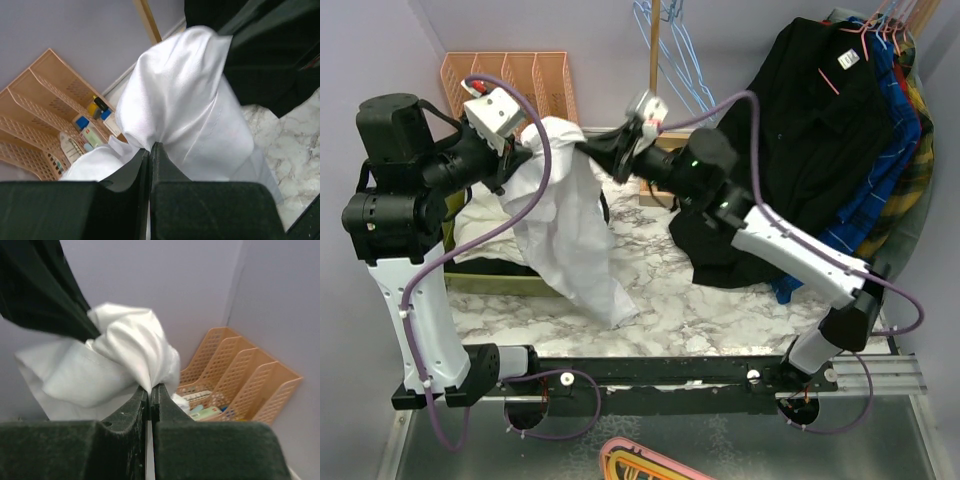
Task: Place the shirt on the hanger
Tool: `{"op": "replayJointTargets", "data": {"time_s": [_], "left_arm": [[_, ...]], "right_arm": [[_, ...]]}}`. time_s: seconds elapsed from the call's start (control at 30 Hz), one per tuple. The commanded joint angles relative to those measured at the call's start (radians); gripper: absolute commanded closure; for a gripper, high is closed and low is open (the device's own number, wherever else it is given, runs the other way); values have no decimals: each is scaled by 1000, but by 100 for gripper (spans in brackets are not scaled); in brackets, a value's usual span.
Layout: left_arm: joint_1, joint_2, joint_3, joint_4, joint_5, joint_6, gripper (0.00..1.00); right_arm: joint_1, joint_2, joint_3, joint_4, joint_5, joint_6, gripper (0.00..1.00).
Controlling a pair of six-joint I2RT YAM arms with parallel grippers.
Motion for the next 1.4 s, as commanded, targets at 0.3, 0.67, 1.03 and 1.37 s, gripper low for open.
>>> {"op": "replayJointTargets", "data": {"time_s": [0.3,0.67,1.03,1.37], "left_arm": [[-5,112,34,265,171,-227,100],[-131,83,-563,440,22,-235,100],[-352,256,-476,425,-104,-199,74],[-352,313,-64,18,-110,287,1]], "right_arm": [[7,-106,489,-621,240,28,99],[7,-484,-488,-330,213,363,99],[-167,-739,-850,-374,268,584,99],[-270,-688,-941,-335,248,596,99]]}}
